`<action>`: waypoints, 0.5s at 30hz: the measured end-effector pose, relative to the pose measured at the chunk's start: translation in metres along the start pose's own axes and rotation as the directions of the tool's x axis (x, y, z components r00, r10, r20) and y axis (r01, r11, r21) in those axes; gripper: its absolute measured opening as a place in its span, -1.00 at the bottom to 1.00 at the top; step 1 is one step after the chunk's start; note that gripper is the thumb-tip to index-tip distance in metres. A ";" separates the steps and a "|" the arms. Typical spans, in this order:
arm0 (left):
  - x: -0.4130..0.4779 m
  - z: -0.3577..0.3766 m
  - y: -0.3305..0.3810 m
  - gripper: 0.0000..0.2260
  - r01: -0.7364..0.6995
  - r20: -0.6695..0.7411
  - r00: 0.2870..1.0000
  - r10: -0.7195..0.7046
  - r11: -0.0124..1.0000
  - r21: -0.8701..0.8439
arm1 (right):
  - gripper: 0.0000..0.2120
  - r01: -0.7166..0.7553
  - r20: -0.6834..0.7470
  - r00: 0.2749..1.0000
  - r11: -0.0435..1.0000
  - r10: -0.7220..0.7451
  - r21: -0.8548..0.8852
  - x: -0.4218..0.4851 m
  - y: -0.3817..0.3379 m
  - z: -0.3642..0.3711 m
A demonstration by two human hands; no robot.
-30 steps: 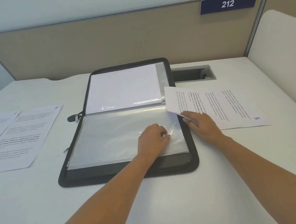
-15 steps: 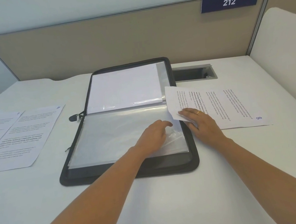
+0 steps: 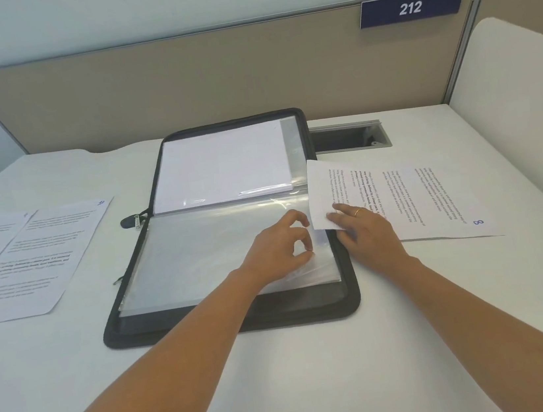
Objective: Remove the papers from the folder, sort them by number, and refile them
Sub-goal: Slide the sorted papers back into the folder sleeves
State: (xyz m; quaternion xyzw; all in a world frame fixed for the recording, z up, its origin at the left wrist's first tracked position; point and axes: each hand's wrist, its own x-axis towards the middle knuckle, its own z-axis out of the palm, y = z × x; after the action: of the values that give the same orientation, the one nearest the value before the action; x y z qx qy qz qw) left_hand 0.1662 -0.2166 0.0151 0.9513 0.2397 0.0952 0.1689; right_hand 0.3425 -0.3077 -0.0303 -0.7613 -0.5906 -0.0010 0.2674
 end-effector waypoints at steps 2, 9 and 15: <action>0.003 -0.002 0.003 -0.89 -0.017 0.024 1.000 0.018 0.999 -0.036 | -0.64 0.031 0.000 1.000 1.000 -0.031 0.002 -0.001 0.001 -0.001; 0.010 -0.005 0.008 -0.87 -0.052 0.110 0.992 0.057 0.998 -0.040 | -0.63 0.118 0.126 0.985 0.993 -0.120 0.028 -0.006 0.000 -0.010; 0.016 -0.012 0.013 -0.87 -0.131 0.114 0.986 0.124 0.990 0.057 | -0.71 0.154 0.254 0.955 0.988 -0.153 0.018 -0.001 0.005 -0.015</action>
State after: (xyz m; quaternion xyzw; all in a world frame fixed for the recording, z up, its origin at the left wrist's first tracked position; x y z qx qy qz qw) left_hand 0.1823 -0.2159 0.0329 0.9734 0.1716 0.0455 0.1450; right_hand 0.3513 -0.3155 -0.0195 -0.7071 -0.6775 0.0757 0.1877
